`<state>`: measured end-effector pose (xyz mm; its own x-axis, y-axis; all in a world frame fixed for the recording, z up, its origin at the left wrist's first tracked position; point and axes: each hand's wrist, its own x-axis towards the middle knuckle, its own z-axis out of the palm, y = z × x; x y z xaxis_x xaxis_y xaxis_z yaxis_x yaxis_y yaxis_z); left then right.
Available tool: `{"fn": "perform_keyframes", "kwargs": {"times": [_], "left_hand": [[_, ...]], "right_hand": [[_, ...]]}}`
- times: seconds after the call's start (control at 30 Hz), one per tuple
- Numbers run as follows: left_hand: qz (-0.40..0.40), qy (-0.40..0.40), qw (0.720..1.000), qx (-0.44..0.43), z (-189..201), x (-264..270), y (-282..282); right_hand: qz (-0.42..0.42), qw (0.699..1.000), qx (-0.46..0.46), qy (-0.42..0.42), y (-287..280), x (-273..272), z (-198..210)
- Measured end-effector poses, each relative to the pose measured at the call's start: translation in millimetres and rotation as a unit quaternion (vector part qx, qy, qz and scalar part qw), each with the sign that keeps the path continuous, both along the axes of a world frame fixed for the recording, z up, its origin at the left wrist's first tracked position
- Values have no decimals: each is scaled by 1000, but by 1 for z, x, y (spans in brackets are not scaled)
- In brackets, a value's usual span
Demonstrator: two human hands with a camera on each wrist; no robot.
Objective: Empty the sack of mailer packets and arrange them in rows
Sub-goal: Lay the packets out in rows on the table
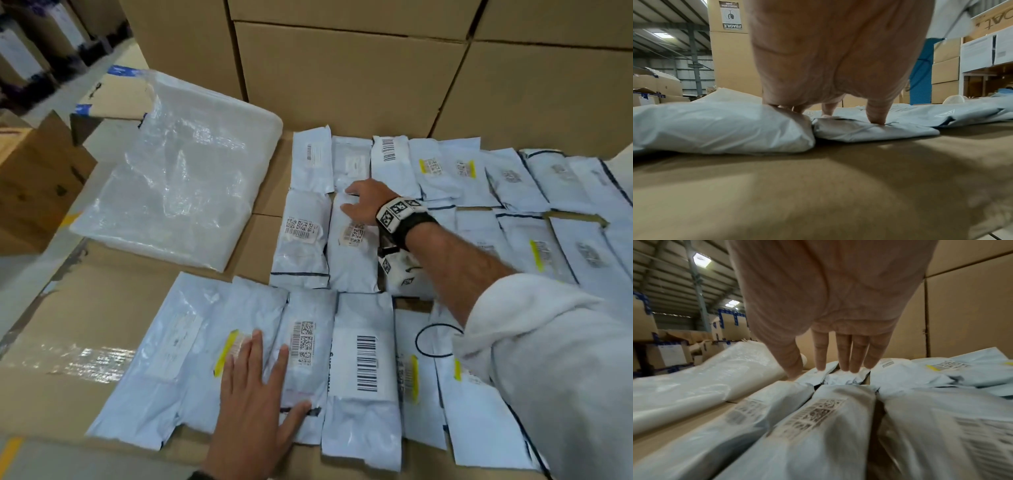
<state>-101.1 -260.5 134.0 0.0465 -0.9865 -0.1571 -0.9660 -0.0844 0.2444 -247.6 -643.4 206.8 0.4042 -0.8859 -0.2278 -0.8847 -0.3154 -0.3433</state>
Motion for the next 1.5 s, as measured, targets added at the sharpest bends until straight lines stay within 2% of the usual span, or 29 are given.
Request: {"fn": "perform_keyframes", "kwargs": {"times": [0.1, 0.2, 0.33, 0.4, 0.47, 0.57, 0.67, 0.73, 0.87, 1.03, 1.17, 1.27, 1.4, 1.5], "left_hand": [[-1, -4, 1000, -1, -3, 4, 0], [5, 14, 1000, -11, -2, 5, -5], [0, -7, 1000, -17, -10, 6, -7], [3, -12, 1000, -27, -11, 7, -9], [2, 0, 999, -43, -5, 4, -13], [-52, 36, 995, -76, 6, -12, -20], [-108, 52, 990, -76, 7, -34, -24], [-123, 45, 990, -59, 1, -47, -26], [-108, 29, 993, -31, -15, -57, -28], [-100, 15, 995, -24, -14, -59, -29], [-49, -6, 999, -17, -6, -65, -32], [-59, -12, 998, -35, 3, -83, -27], [-48, -38, 997, -36, 4, -104, -20], [-39, -62, 997, -39, -2, -108, -22]], "right_hand": [[43, 997, 53, 36, 49, -30, 9], [63, 996, 36, 50, 110, -64, 6], [58, 995, 54, 54, 180, -96, -10], [28, 997, 64, 27, 206, -106, -13], [-15, 999, 28, -23, 224, -116, -15], [-93, 992, -41, -68, 252, -142, -16], [-168, 983, -71, -35, 284, -180, -24], [-210, 976, -60, 8, 302, -208, -30], [-240, 968, 6, 77, 318, -243, -39], [-227, 970, 59, 56, 322, -252, -47], [-236, 971, 9, 24, 324, -271, -49], [-281, 958, -52, 15, 331, -297, -51], [-268, 961, -17, 66, 342, -328, -58], [-235, 970, 1, 58, 342, -337, -60]]}}
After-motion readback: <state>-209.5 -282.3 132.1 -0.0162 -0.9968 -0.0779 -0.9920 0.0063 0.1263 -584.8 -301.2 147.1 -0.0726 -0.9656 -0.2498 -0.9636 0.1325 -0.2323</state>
